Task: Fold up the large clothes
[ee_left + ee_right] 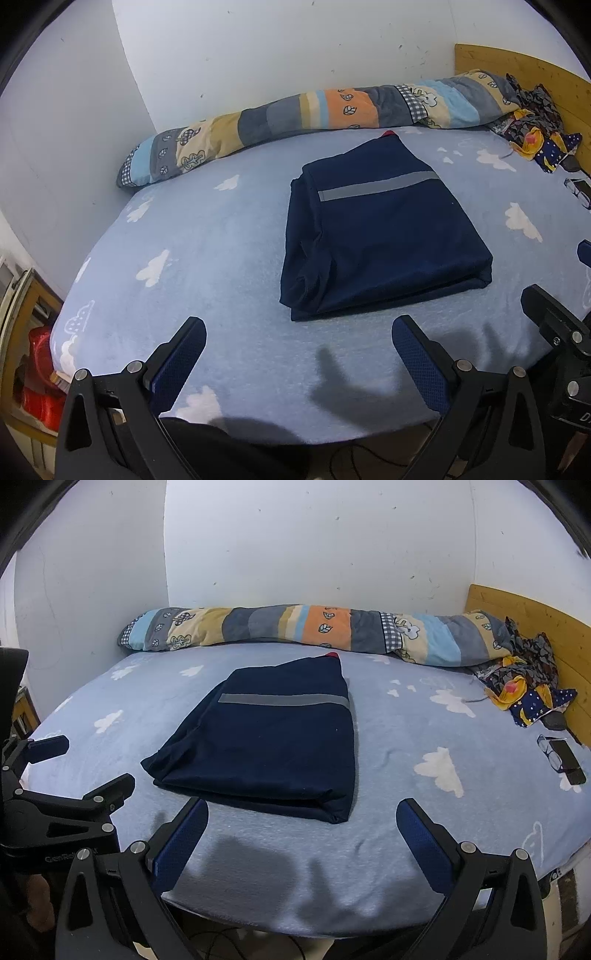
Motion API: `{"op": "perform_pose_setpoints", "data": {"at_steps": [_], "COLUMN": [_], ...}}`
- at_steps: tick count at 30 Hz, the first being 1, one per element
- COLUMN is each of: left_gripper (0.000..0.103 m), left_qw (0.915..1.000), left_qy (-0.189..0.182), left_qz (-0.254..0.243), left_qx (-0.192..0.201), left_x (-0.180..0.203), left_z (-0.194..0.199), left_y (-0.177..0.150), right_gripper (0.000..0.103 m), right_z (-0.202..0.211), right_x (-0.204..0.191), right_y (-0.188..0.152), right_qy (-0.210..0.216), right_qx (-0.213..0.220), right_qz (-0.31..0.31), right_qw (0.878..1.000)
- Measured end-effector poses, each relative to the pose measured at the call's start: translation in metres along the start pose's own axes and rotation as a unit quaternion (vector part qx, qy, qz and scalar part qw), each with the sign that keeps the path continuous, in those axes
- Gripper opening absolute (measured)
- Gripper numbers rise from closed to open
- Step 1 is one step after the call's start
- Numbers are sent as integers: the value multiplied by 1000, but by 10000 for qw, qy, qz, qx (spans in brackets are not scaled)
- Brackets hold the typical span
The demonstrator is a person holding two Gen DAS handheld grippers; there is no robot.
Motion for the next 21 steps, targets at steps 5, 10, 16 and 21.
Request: {"op": "perform_pose_setpoints", "data": {"at_steps": [5, 10, 16, 21], "left_gripper": [102, 102, 102, 102], "left_qw": [10000, 9999, 9996, 9995], "left_qy": [56, 100, 176, 194], "left_qz": [-39, -116, -190, -224], "left_qx": [12, -64, -90, -112], "left_x": [-2, -2, -1, -2], "left_z": [-1, -4, -4, -5], "left_y": [-1, -3, -3, -4], "right_gripper": [103, 103, 103, 103], "right_z": [0, 0, 1, 1], "right_x": [-1, 0, 0, -1], "right_y": [0, 0, 0, 0], "right_qy": [4, -3, -2, -7], "right_qx": [2, -15, -4, -11], "right_qz": [24, 38, 28, 37], "right_qw": [10000, 10000, 10000, 10000]}}
Point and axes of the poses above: each gripper's, at about its wrist camera, not at the fingertips, and z roughly against the way its jaws point, x to its right, y to its top, the point moved 7 cm from there along -z, roughly the way its jaws point, and after that the axes turned 4 degrees about z, right-handed, at the moved point
